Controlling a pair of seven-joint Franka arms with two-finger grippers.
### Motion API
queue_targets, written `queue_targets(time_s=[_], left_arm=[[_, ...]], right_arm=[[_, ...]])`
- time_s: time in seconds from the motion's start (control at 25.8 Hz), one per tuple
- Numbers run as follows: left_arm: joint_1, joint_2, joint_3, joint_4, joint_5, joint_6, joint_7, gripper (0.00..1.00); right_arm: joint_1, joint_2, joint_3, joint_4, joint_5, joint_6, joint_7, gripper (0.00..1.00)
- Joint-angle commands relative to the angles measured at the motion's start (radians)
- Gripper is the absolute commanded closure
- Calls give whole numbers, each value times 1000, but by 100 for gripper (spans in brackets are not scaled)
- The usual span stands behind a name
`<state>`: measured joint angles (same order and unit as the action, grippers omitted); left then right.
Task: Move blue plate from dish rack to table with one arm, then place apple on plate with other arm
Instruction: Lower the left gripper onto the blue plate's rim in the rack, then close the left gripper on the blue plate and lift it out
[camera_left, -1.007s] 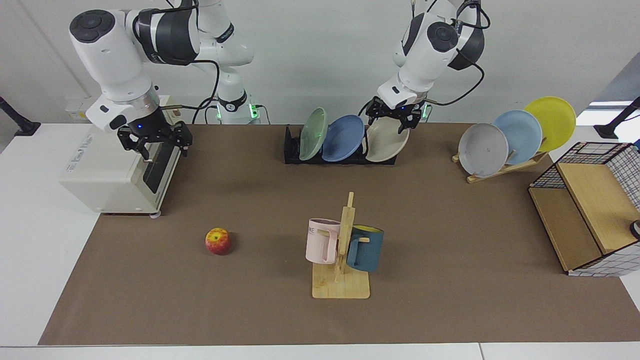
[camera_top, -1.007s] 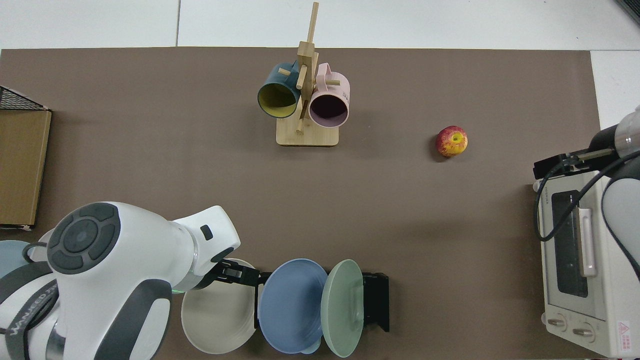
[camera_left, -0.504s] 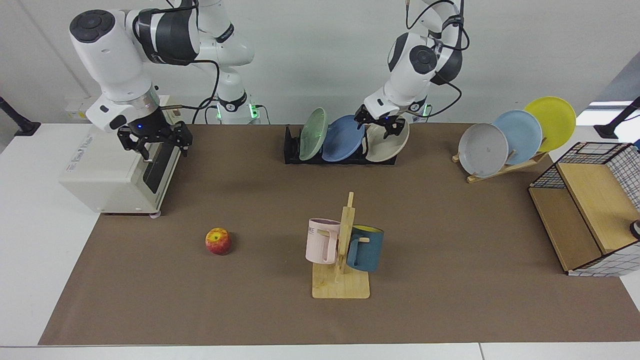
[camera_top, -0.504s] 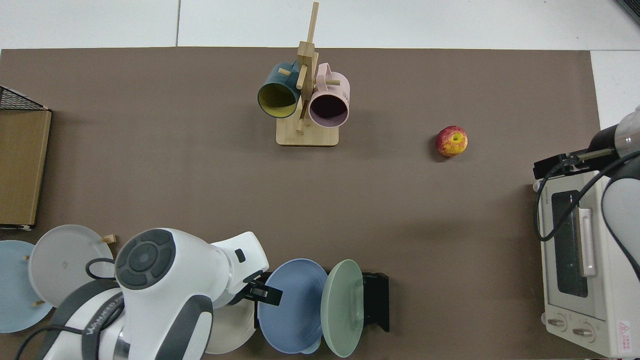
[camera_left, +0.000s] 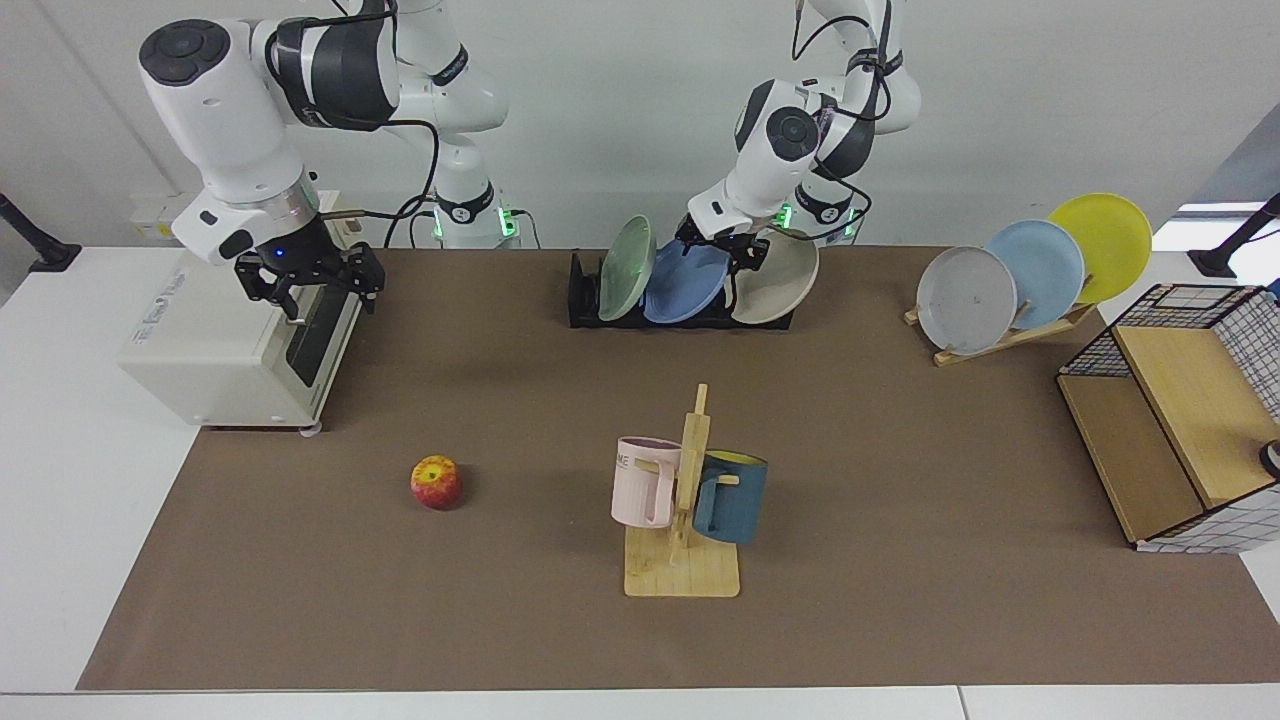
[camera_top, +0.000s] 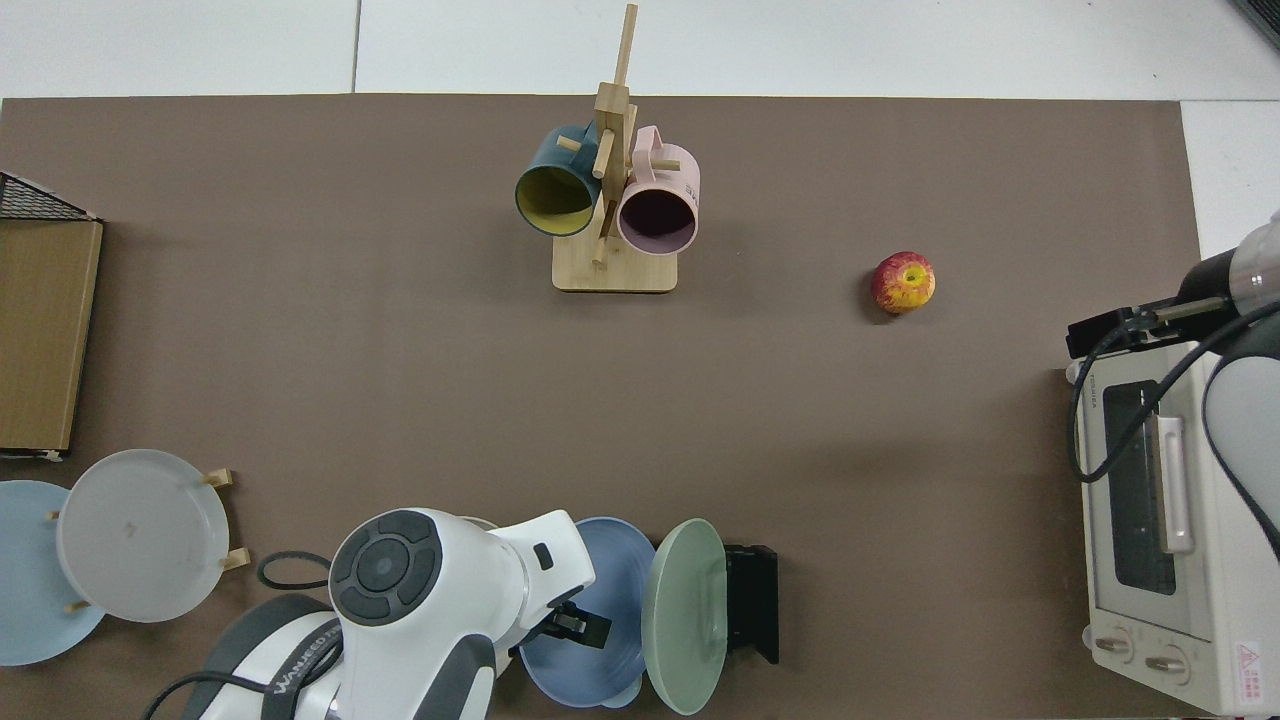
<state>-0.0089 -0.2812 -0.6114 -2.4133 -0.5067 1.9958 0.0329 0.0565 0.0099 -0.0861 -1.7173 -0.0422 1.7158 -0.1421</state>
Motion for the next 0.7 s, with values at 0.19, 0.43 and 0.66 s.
queue_targets(time_s=[0.19, 0.43, 0.66], left_arm=[[3, -39, -21, -38, -24, 23, -4, 89], [7, -39, -16, -15, -10, -12, -19, 100], [53, -44, -8, 65, 103, -101, -13, 100]], right_arm=[[-7, -8, 8, -18, -16, 24, 16, 0], [-7, -8, 8, -18, -16, 24, 16, 0], [-7, -8, 9, -18, -16, 24, 16, 0]])
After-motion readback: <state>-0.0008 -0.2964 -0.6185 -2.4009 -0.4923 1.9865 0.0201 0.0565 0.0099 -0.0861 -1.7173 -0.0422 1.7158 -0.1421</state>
